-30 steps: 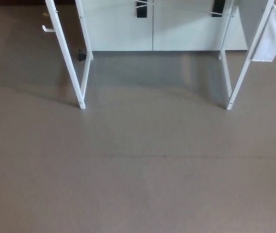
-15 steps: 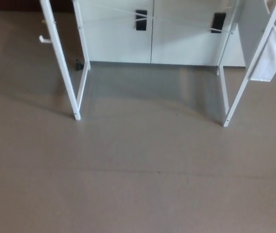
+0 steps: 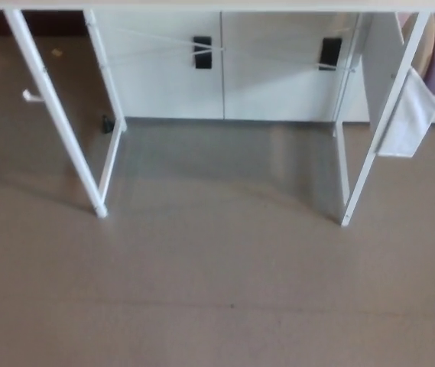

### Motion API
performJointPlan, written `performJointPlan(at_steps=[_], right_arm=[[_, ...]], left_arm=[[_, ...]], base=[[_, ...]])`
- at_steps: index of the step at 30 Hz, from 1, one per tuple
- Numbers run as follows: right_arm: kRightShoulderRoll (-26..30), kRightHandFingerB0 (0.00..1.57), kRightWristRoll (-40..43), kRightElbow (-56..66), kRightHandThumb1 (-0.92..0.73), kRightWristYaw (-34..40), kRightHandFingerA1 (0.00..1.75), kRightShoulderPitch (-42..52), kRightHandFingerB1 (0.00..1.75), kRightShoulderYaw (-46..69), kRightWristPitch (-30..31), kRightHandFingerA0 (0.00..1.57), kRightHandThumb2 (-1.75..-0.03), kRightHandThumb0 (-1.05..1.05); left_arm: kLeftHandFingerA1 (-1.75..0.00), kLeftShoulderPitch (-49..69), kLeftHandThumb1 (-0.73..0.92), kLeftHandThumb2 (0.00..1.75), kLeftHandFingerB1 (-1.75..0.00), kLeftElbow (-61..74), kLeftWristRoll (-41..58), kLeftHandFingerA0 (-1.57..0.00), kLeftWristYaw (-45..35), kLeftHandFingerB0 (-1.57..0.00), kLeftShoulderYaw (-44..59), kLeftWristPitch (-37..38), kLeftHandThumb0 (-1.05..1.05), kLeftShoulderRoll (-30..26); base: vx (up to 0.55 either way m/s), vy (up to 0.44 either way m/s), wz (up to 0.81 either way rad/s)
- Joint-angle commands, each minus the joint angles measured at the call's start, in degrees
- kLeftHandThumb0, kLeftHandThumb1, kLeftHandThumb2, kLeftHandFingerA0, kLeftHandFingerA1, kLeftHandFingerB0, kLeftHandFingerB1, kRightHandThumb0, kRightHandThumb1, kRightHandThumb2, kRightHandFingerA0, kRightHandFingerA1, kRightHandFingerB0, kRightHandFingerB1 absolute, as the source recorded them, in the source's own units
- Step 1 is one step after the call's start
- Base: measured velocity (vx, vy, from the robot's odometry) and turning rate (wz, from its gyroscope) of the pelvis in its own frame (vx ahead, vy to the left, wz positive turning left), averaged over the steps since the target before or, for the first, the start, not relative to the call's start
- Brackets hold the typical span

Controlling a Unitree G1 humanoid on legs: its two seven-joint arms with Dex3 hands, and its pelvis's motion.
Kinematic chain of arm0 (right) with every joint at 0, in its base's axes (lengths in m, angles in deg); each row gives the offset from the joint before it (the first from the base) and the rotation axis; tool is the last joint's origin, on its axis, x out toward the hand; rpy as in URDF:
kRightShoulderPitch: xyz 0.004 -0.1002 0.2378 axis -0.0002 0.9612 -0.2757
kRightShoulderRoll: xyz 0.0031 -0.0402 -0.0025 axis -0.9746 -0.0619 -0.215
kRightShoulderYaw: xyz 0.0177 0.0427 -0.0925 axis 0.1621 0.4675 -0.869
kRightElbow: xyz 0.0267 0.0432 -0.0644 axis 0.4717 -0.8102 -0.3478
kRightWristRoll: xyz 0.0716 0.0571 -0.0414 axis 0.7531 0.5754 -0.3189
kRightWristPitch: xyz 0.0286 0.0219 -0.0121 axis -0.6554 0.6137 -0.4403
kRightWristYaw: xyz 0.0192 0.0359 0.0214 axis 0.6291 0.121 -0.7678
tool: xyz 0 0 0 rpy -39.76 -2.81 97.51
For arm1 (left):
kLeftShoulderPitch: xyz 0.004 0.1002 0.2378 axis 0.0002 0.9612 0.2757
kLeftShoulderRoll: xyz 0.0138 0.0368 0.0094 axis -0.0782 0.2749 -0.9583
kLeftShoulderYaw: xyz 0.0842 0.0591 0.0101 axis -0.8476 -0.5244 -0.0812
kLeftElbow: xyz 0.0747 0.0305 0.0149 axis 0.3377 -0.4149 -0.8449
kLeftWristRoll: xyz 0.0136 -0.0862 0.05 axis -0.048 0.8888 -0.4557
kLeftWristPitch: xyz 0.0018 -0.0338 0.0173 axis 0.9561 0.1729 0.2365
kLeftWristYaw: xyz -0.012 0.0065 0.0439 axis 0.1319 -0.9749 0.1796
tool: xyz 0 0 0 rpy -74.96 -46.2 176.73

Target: The robot walks towards a desk on which a file tray is kept in the middle and a stapler is kept to its right. The robot lifts the stapler using its right hand and places it on the file tray.

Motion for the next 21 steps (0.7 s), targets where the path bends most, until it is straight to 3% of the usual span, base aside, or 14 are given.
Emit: performJointPlan(at_steps=[1, 3, 4, 6, 7, 8, 10, 11, 12, 13, 16, 17, 18, 21], right_arm=[[0.28, 0.0, 2.34, -0.89, -0.46, -1.94, 0.25, -0.45, 0.15, 1.33, -1.44, 0.0, -0.83, -0.66], [0.37, 0.0, 1.61, -1.08, -0.48, -1.5, 0.24, -1.01, 0.12, 0.89, 0.23, 0.0, -0.85, -0.71], [0.15, 0.0, 1.02, -1.96, -0.44, 0.16, 0.38, -1.36, 0.23, 0.82, -0.4, 0.01, -0.83, -0.62], [-0.11, 0.0, 2.04, -1.66, -0.45, -0.64, 0.36, -0.94, 0.22, 1.71, -1.45, 0.01, -0.84, -0.64], [-0.9, 0.03, 3.8, -1.76, -0.6, -1.46, 0.32, -0.99, 0.18, 3.21, -2.26, 0.05, -0.61, -0.54], [-0.85, 0.0, 3.16, -0.76, -0.45, -1.12, 0.37, -0.78, 0.19, 2.93, -0.71, 0.01, -0.83, -0.64], [0.08, 0.0, 1.07, 0.28, -0.48, -0.89, 0.34, -0.84, 0.17, 1.37, 1.2, 0.0, -0.86, -0.68], [0.04, 0.02, 1.4, 0.17, -0.63, -0.97, 0.29, -0.71, 0.16, 1.66, 0.56, 0.04, -0.66, -0.6], [0.03, 0.02, 1.48, 0.24, -0.63, -0.97, 0.29, -0.66, 0.16, 1.68, 0.54, 0.04, -0.66, -0.6], [-0.26, 0.0, 1.65, 0.48, -0.46, -0.39, 0.36, -0.63, 0.22, 1.9, 1.06, 0.01, -0.84, -0.62], [-0.9, 0.01, 1.45, -2.73, -0.43, 1.62, 0.41, -1.66, 0.3, 2.2, -2.25, 0.0, -0.84, -0.59], [-1.18, 0.01, 2.77, -1.18, -0.41, 0.28, 0.46, -1.02, 0.28, 3.13, -1.83, 0.0, -0.82, -0.57], [-0.12, 0.01, 0.49, -0.27, -0.48, 0.38, 0.39, -0.88, 0.19, 1.4, -0.2, 0.02, -0.86, -0.69], [0.21, 0.0, 0.44, 0.49, -0.46, 0.34, 0.48, -0.45, 0.2, 1.11, 0.32, 0.07, -0.85, -0.68]], left_arm=[[-0.21, -1.14, 0.74, 1.04, -0.11, -0.43, 0.61, 0.0, -0.46, 0.0, 0.55, -1.04, -0.85, -1.03], [-0.21, -1.22, 0.74, 1.04, -0.11, -0.65, 0.61, 0.0, -0.43, 0.0, 0.58, -1.01, -0.85, -1.05], [-0.21, -0.73, 0.72, 1.03, -0.12, 0.48, 1.3, 0.0, -0.7, 0.0, 1.11, -1.45, -0.84, -0.85], [-0.21, -0.4, 0.74, 1.04, -0.1, 1.65, 0.84, 0.0, -0.65, 0.0, 0.68, -2.04, -0.85, -0.86], [-0.2, -1.06, 0.74, 1.04, -0.09, 1.85, 0.82, 0.0, -0.45, 0.0, 0.67, -3.21, -0.86, -1.13], [-0.15, -1.28, 0.75, 1.02, -0.03, 0.96, 0.92, 0.0, -0.77, 0.0, 0.84, -2.36, -0.9, -1.11], [-0.15, -1.32, 0.75, 1.02, -0.03, 1.01, 1.47, 0.0, -1.39, 0.0, 1.35, -2.7, -0.9, -1.04], [-0.16, -1.19, 0.75, 1.02, -0.05, 1.34, 1.22, 0.0, -1.17, 0.0, 1.19, -2.79, -0.9, -1.07], [-0.16, -1.16, 0.75, 1.02, -0.05, 1.43, 1.18, 0.0, -1.15, 0.0, 1.2, -2.85, -0.9, -1.06], [-0.17, -1.2, 0.76, 1.03, -0.06, 1.11, 0.59, 0.0, -0.93, 0.0, 0.72, -2.4, -0.88, -1.13], [-0.17, -1.17, 0.76, 1.03, -0.05, 1.24, 0.9, 0.0, -1.38, 0.0, 0.91, -2.51, -0.89, -1.07], [-0.16, -1.35, 0.77, 1.03, -0.04, 2.25, 1.1, 0.0, -1.57, 0.0, 0.94, -4.12, -0.9, -1.26], [-0.17, -1.32, 0.76, 1.02, -0.05, 2.39, 1.47, 0.0, -1.96, 0.0, 1.34, -3.56, -0.89, -1.26], [-0.17, -1.44, 0.76, 1.03, -0.05, 2.19, 1.05, 0.0, -1.47, 0.0, 1.14, -3.51, -0.9, -1.31]], base=[[0.53, 0.144, 0.0], [0.44, 0.127, -0.24], [0.43, 0.117, -0.16], [0.43, 0.107, -0.01], [0.42, 0.094, 0.1], [0.38, 0.024, 0.06], [0.31, 0.008, 0.09], [0.36, -0.024, 0.1], [0.35, -0.068, 0.12], [0.32, -0.093, 0.25], [0.48, -0.187, -0.06], [0.33, -0.025, 0.88], [0.32, -0.013, 0.62], [0.36, -0.101, 0.14]])
